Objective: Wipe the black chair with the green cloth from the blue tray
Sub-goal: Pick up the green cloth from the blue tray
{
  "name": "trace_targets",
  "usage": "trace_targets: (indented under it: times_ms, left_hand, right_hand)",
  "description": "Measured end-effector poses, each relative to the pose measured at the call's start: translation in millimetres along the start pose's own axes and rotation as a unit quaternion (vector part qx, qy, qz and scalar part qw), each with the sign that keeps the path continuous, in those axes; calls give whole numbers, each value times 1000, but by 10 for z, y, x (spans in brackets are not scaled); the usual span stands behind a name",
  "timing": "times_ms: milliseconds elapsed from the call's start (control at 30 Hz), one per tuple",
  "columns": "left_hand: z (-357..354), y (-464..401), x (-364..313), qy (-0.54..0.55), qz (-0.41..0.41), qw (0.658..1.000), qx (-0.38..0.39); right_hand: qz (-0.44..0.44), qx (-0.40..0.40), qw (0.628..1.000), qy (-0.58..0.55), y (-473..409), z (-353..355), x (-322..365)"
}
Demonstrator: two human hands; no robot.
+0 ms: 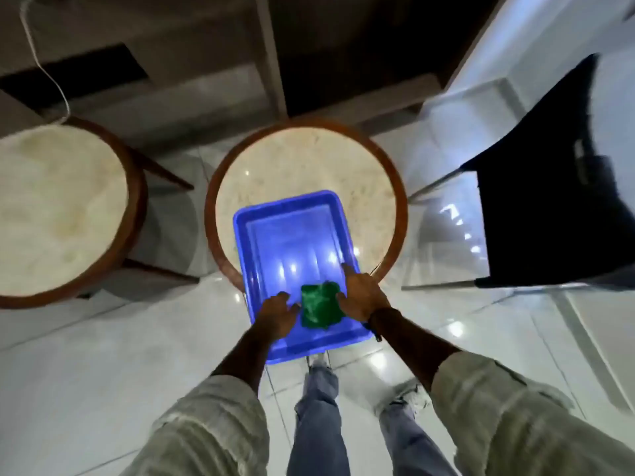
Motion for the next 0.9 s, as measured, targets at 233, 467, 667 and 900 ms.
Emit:
trace_targets:
  times_ms: [233, 467, 667, 900]
  left_hand:
    - [-685, -619, 388, 152, 86, 985, -1]
    - [-895, -824, 415, 197, 104, 975, -18]
    - [-634, -594, 154, 327, 81, 941, 31]
    - [-202, 165, -557, 397, -13, 887, 235]
  right_hand:
    - [-185, -10, 977, -102, -559, -934, -493]
    - [-217, -42, 956, -193, -809, -1106, -693]
    - [-190, -23, 926, -324, -678, -922, -658]
    - [-180, 76, 766, -612, 175, -50, -871]
Point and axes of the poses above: each hand's wrist, its own y-axis away from the middle knuckle, its own z-axis out of the back of the hand, x = y × z, the point moved 3 cm from there along -y, towards the middle knuckle, and after that the axes turned 6 degrees about -y, right-handed, at the moved point
